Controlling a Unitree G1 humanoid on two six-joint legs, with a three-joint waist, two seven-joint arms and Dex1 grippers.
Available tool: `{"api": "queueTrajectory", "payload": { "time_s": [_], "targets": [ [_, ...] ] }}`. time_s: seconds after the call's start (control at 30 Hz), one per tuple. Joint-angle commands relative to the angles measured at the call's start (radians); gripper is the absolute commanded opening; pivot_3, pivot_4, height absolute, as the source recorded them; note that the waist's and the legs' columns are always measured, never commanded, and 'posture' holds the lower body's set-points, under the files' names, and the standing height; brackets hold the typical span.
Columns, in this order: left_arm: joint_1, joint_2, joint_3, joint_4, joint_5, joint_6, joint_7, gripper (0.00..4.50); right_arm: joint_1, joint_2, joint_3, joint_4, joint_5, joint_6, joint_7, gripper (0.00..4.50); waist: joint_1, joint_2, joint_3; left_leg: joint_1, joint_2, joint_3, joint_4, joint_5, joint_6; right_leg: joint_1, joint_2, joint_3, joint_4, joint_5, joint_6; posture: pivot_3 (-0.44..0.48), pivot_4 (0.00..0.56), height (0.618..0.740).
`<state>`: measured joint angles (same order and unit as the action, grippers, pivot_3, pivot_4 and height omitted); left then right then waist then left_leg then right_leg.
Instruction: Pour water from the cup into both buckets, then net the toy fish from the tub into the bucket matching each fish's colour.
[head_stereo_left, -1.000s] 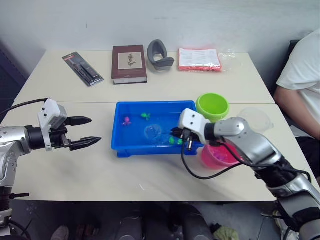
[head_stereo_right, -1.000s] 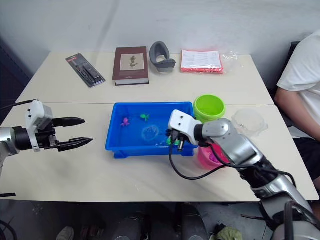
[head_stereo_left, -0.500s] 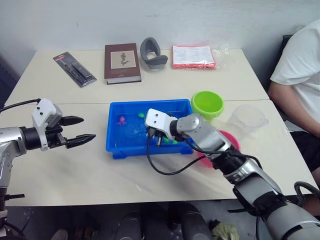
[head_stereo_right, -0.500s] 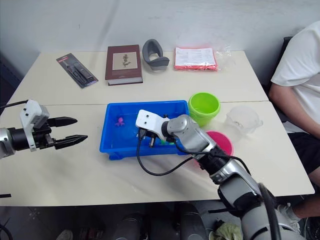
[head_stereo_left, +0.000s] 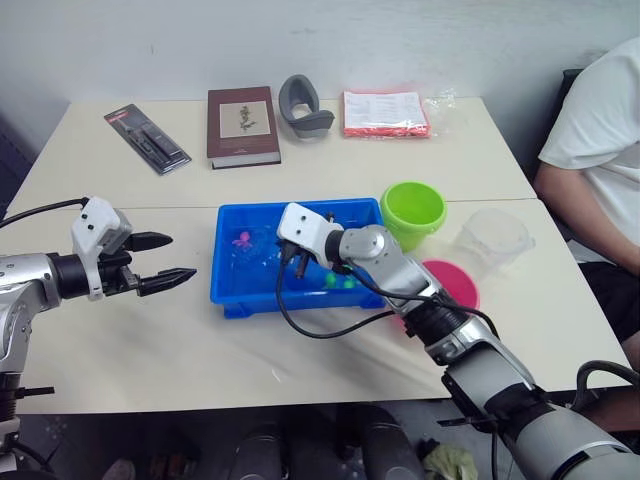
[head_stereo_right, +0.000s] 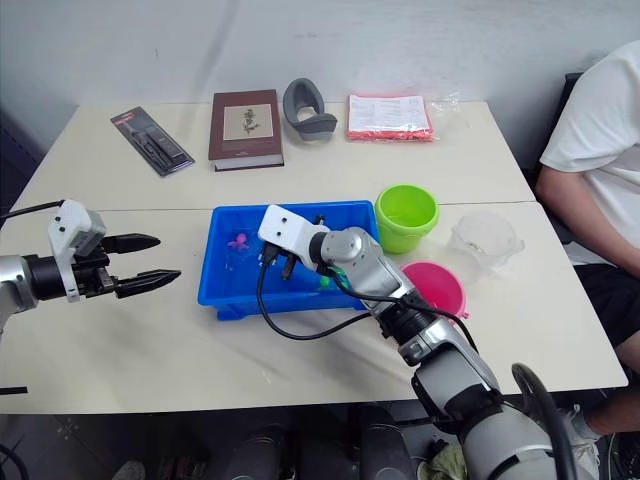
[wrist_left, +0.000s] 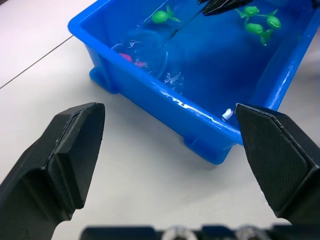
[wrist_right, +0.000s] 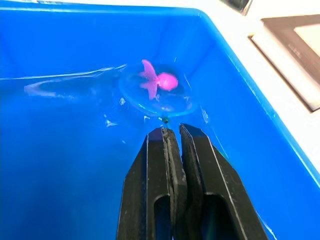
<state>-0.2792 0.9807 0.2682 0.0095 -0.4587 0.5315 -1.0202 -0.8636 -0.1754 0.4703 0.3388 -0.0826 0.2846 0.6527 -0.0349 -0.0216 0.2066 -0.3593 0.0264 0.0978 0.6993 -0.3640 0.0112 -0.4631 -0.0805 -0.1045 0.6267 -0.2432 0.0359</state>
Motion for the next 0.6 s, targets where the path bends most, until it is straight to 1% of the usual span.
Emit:
{"api": "queueTrajectory", "payload": {
  "time_s": [0.03,0.27,0.4,0.6],
  "targets": [
    [-0.016,-0.001,0.009,-0.009,0.002,-0.053,-0.024,4.46,0.048,-0.039,-0.043,-0.159,0.023,-0.04,0.045,0.0,0.001,0.0,0.0,0.0,0.0,0.0,0.0,0.0,0.0,0.0,0.0,0.0,0.0,0.0,0.0,0.0,0.15,0.74],
    [-0.054,-0.018,-0.019,0.027,0.012,-0.105,-0.044,4.46,0.156,-0.178,-0.124,-0.395,0.082,0.033,0.142,0.0,0.007,0.0,0.0,0.0,0.0,0.0,0.0,0.0,0.0,0.0,0.0,0.0,0.0,0.0,0.0,0.0,0.15,0.74],
    [-0.104,-0.058,-0.052,0.052,0.011,-0.125,-0.051,4.46,0.249,-0.267,-0.186,-0.524,0.121,0.052,0.18,0.0,0.008,-0.001,0.0,0.0,0.0,0.0,0.0,0.0,0.0,0.0,0.001,0.0,0.0,0.0,0.0,0.0,0.15,0.74],
    [-0.166,-0.112,-0.091,0.086,0.011,-0.171,-0.094,4.46,0.38,-0.331,-0.284,-0.667,0.2,0.099,0.188,0.0,0.009,-0.001,0.0,0.001,0.0,0.001,0.0,0.0,0.0,0.001,0.001,0.0,0.0,0.0,0.0,0.0,0.15,0.74]
  ]
}}
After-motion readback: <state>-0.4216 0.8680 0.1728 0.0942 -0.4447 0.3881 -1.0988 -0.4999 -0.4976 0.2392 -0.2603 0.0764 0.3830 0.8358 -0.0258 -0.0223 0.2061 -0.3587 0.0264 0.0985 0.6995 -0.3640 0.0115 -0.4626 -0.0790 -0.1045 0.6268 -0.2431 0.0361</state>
